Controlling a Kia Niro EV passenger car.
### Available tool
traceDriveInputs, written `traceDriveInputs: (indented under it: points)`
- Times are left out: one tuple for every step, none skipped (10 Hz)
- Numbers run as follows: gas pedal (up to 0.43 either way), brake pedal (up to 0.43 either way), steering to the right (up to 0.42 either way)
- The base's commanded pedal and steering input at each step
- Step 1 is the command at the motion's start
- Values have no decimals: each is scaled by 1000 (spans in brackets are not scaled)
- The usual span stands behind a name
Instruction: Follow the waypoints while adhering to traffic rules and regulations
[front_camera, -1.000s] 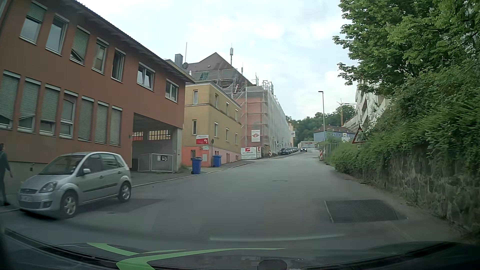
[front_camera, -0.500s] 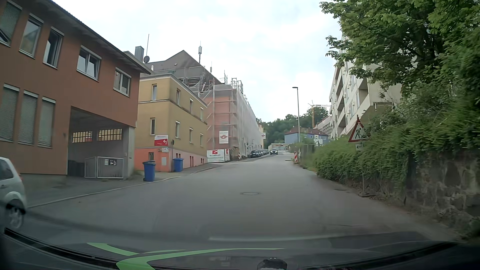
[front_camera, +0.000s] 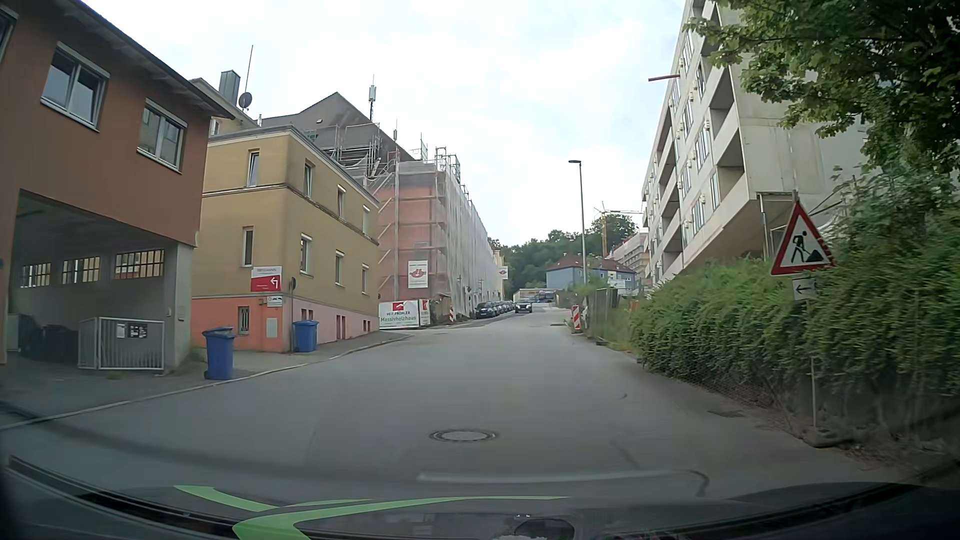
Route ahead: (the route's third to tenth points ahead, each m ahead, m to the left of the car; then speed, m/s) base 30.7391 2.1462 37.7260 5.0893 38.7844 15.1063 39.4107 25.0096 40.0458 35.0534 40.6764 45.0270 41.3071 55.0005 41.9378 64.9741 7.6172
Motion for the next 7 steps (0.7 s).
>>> traceDriveInputs:
  points:
    - [177, 0, 30]
    - [169, 0, 27]
    - [157, 0, 25]
    - [138, 0, 24]
    - [59, 0, 23]
    - [0, 0, 23]
    - [0, 0, 23]
